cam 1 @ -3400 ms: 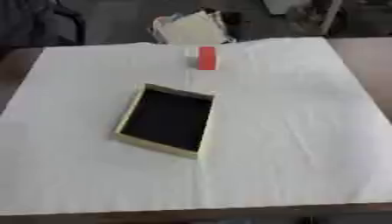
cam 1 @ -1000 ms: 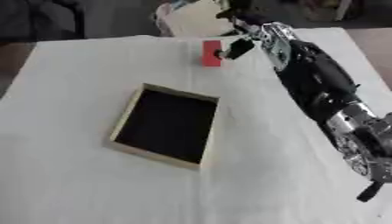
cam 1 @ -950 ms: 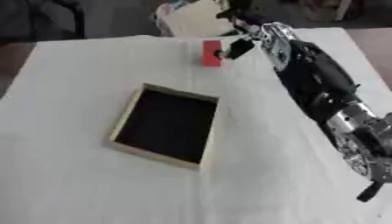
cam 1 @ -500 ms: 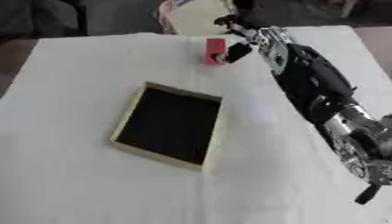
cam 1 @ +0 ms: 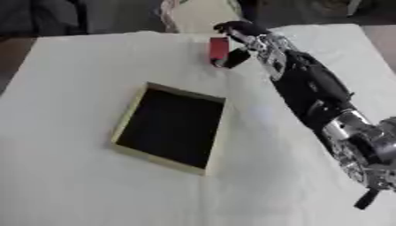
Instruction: Pick up objects on the table and place them in the box.
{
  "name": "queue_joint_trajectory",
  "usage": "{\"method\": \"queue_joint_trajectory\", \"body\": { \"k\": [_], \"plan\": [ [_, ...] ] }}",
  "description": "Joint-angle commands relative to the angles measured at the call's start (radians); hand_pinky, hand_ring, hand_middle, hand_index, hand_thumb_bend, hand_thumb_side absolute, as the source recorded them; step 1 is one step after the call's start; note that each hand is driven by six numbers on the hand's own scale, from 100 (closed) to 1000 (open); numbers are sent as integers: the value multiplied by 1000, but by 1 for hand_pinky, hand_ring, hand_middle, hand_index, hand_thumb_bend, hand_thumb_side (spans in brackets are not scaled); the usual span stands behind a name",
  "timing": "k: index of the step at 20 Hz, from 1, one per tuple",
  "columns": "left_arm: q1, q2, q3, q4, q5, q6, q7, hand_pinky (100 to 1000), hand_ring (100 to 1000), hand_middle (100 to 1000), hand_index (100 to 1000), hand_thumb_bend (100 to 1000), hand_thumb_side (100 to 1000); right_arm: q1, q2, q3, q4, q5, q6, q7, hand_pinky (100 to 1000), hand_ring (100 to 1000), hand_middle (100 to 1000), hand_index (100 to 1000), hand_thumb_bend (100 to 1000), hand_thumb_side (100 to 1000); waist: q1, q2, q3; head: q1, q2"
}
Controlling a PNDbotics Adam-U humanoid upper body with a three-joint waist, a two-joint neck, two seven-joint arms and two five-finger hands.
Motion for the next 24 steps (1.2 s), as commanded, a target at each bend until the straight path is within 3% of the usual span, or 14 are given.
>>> {"method": "queue_joint_trajectory", "body": {
  "k": [1, 2, 3, 4, 6, 9, 10, 11, 16, 20, 24],
  "plan": [
    [-21, 23, 2, -17, 8, -3, 0, 817, 771, 771, 849, 448, 506, -16, -25, -5, -7, -7, 0, -12, 766, 869, 797, 993, 252, 297, 5, -19, 2, 0, -8],
    [-20, 23, 2, -17, 8, -4, 0, 817, 771, 771, 849, 448, 506, -15, -24, -6, -8, -9, 0, -18, 755, 852, 753, 983, 156, 221, 6, -19, 1, 1, -8],
    [-19, 23, 2, -17, 8, -4, 0, 817, 771, 771, 849, 448, 506, -15, -24, -6, -9, -12, -1, -25, 753, 848, 744, 982, 124, 203, 6, -19, 0, 1, -7],
    [-18, 23, 2, -16, 8, -3, 0, 817, 771, 771, 849, 448, 506, -14, -23, -7, -10, -16, -2, -32, 741, 829, 687, 969, 100, 147, 6, -20, -2, 2, -7],
    [-16, 24, 2, -16, 8, -3, 0, 817, 771, 771, 849, 449, 505, -13, -23, -6, -13, -24, -3, -47, 729, 810, 624, 957, 100, 119, 6, -22, -5, 3, -7],
    [-11, 26, 2, -14, 7, -2, 0, 818, 771, 771, 849, 449, 505, -12, -22, -3, -24, -40, -9, -61, 718, 795, 584, 949, 100, 133, 8, -29, -15, 6, -2],
    [-9, 27, 1, -13, 5, -2, 0, 818, 771, 771, 849, 449, 505, -11, -21, -2, -29, -46, -12, -61, 715, 791, 574, 946, 100, 203, 9, -32, -19, 7, 1],
    [-7, 28, 1, -12, 5, -1, 0, 818, 771, 771, 849, 449, 505, -11, -21, 1, -39, -55, -17, -59, 713, 789, 569, 945, 100, 153, 10, -36, -25, 10, 4],
    [13, 38, 1, -6, 2, 2, -1, 818, 771, 771, 849, 449, 505, 0, -21, 42, -136, -133, -63, 16, 711, 786, 559, 945, 100, 164, 15, -62, -64, 32, 19],
    [27, 48, 1, -2, -1, 4, 0, 818, 771, 771, 849, 449, 507, 21, -35, 115, -281, -244, -123, 109, 717, 785, 562, 945, 100, 174, 16, -82, -92, 43, 31],
    [33, 53, 1, -2, -7, 4, 0, 818, 771, 771, 849, 449, 508, 56, -49, 234, -458, -366, -181, 233, 729, 792, 571, 945, 100, 187, 16, -93, -109, 50, 38]
  ]
}}
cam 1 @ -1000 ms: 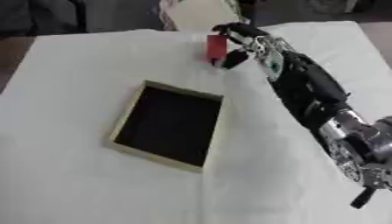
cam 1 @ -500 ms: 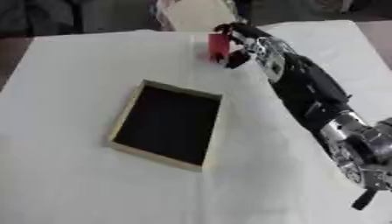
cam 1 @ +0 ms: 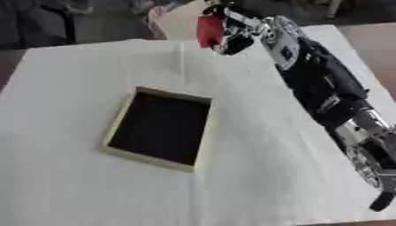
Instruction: Pick up objects on the table and place them in the box.
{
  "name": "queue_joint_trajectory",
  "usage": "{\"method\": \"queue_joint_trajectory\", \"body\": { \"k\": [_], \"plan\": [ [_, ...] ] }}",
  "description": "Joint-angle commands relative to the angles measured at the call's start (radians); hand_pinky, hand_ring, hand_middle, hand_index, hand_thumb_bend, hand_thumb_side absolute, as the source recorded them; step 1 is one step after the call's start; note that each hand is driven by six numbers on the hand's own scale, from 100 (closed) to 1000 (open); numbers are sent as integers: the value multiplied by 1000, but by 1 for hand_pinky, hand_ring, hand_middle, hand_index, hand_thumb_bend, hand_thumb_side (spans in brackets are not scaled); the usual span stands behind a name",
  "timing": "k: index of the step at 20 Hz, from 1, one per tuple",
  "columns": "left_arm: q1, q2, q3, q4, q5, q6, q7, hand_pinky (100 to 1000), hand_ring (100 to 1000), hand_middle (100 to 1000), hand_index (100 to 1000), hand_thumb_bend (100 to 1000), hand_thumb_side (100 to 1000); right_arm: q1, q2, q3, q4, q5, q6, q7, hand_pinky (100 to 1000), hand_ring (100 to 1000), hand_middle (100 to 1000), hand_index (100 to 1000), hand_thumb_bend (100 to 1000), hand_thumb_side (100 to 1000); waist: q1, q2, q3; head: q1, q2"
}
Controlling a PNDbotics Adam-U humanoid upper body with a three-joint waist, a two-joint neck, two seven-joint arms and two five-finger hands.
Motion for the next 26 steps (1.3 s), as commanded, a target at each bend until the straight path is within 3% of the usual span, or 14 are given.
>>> {"method": "queue_joint_trajectory", "body": {
  "k": [1, 6, 9, 12, 20, 26],
  "plan": [
    [-12, 51, 1, -8, -5, 4, 0, 818, 771, 771, 849, 449, 508, 0, -33, 95, -163, -103, -42, 99, 733, 794, 576, 945, 100, 192, 3, -28, -4, 8, 10],
    [-12, 47, 1, -9, -8, 3, -1, 818, 771, 771, 850, 450, 508, 36, -20, 223, -355, -232, -39, 240, 731, 793, 579, 945, 100, 194, 4, -28, -5, 2, 12],
    [-15, 45, 1, -10, -7, 2, -1, 818, 771, 771, 850, 450, 509, 58, 13, 259, -377, -255, -25, 290, 727, 792, 580, 946, 100, 197, 7, -26, -2, -3, 10],
    [-19, 42, 2, -10, -6, 1, 0, 818, 771, 771, 850, 450, 509, 80, 61, 276, -343, -220, -29, 300, 721, 788, 586, 944, 100, 200, 10, -22, 1, -4, 5],
    [-26, 34, 1, -11, 2, -2, 1, 818, 771, 771, 850, 451, 509, 108, 163, 246, -176, 4, -15, 114, 693, 771, 608, 937, 196, 210, 18, -9, 12, -10, -11],
    [-21, 35, 1, -8, 4, 0, 2, 818, 771, 771, 850, 453, 508, 112, 172, 248, -147, 135, -75, 27, 744, 830, 808, 989, 430, 275, 17, -9, 7, -9, -10]
  ]
}}
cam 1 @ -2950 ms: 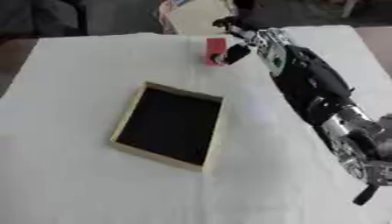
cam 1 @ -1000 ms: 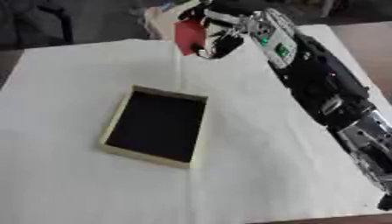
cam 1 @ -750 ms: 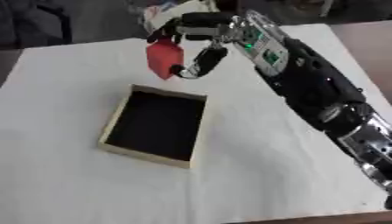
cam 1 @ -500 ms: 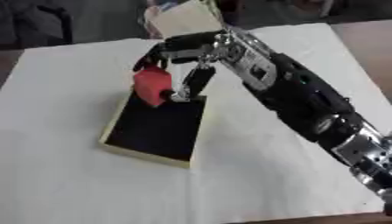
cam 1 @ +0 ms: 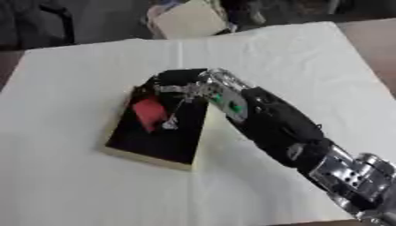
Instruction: Pick up objects on the table and place them in the box.
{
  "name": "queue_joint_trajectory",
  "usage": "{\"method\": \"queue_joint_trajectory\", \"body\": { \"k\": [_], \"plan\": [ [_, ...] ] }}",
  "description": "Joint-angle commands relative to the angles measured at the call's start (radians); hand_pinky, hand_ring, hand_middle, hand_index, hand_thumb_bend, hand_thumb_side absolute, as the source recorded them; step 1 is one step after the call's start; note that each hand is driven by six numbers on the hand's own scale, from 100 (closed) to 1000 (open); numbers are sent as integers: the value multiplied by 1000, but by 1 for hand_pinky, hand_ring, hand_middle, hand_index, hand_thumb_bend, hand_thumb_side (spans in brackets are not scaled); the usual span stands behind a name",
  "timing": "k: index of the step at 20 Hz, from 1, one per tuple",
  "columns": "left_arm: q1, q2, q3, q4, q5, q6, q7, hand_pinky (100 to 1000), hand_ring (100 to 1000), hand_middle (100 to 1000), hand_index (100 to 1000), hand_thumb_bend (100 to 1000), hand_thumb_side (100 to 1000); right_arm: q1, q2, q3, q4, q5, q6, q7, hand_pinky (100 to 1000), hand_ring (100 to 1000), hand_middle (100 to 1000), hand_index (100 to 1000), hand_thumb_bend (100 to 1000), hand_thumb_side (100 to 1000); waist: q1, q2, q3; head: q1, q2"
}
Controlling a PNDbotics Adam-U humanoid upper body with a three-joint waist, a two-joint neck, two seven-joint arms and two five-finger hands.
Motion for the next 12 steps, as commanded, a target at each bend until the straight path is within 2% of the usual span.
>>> {"method": "queue_joint_trajectory", "body": {
  "k": [1, 4, 7, 10, 12],
  "plan": [
    [-20, 29, 1, -8, 4, 0, 3, 818, 771, 771, 850, 453, 508, -18, -4, -7, -8, 63, -29, -41, 760, 845, 850, 999, 481, 289, 4, -20, 0, 0, -7],
    [-19, 29, 0, -9, 4, -1, 3, 819, 771, 771, 850, 453, 508, -22, -9, -5, -18, 89, -53, -61, 777, 864, 907, 1000, 555, 294, 5, -23, -3, 0, -4],
    [-13, 31, 0, -7, 3, 0, 2, 819, 771, 771, 850, 455, 508, -36, -30, -10, -44, 72, -55, -70, 768, 859, 907, 1000, 586, 317, 5, -30, -10, -2, 0],
    [-5, 35, 0, -5, 3, 1, 2, 819, 771, 771, 850, 456, 507, -60, -69, -22, -93, 19, -31, -70, 764, 853, 903, 1000, 587, 350, 4, -37, -18, 1, 2],
    [1, 38, 0, -3, 3, 2, 2, 819, 771, 771, 849, 455, 507, -78, -107, -41, -132, -34, 3, -72, 744, 833, 866, 994, 593, 363, 3, -42, -26, 5, 7]
  ]
}}
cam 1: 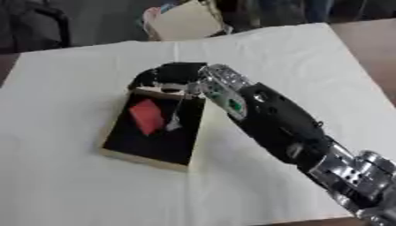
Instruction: Pick up objects on the table and place them in the box.
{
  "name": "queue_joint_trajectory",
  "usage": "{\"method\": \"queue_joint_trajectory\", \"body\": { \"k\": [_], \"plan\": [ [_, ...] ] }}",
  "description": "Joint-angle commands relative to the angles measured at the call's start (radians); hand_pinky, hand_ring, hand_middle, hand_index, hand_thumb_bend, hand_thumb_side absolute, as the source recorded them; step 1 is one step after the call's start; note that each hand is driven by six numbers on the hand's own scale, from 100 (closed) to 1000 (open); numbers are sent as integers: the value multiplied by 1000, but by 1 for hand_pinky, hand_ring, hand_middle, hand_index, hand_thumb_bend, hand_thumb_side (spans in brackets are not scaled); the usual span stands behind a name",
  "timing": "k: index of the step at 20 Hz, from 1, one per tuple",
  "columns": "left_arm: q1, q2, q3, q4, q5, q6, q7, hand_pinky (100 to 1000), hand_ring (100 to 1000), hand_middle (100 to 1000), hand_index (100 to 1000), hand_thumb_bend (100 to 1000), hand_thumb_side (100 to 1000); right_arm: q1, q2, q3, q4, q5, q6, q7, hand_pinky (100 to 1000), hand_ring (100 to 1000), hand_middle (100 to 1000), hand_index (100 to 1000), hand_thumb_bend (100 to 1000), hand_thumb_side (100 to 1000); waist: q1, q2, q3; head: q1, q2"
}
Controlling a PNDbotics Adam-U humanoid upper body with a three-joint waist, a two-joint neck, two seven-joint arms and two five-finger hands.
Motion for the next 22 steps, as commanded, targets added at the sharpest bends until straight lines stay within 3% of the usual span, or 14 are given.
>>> {"method": "queue_joint_trajectory", "body": {
  "k": [1, 4, 7, 11, 14, 18, 22],
  "plan": [
    [-10, 39, 0, -8, 3, 3, 2, 819, 771, 771, 849, 455, 507, -45, -74, -39, -78, -83, 50, -4, 739, 830, 862, 992, 598, 378, 4, -30, -5, 6, 7],
    [-2, 45, 1, -6, 3, 4, 3, 819, 771, 771, 849, 456, 507, -71, -135, -105, -116, -174, 129, -33, 701, 809, 846, 984, 621, 403, 3, -36, -16, 13, 8],
    [7, 49, 1, -3, 5, 5, 4, 819, 771, 772, 849, 455, 507, -97, -175, -190, -81, -271, 222, -100, 652, 783, 821, 969, 656, 412, 4, -43, -24, 25, 11],
    [19, 58, 0, 1, 7, 6, 5, 818, 772, 772, 849, 454, 507, -130, -202, -316, 88, -351, 329, -223, 599, 752, 791, 949, 635, 439, 5, -51, -34, 38, 14],
    [24, 61, 0, 3, 7, 6, 7, 818, 771, 772, 849, 452, 508, -143, -219, -416, 291, -397, 394, -357, 569, 732, 769, 929, 598, 425, 5, -57, -31, 43, 14],
    [27, 68, 0, 4, 7, 8, 8, 818, 771, 771, 848, 450, 506, -139, -259, -485, 540, -440, 438, -527, 561, 727, 765, 918, 571, 408, 4, -60, -38, 53, 15],
    [40, 80, 2, 9, 17, 10, 13, 818, 770, 771, 848, 445, 504, -120, -278, -489, 605, -483, 415, -583, 557, 727, 766, 919, 558, 421, 6, -60, -48, 65, 16]
  ]
}}
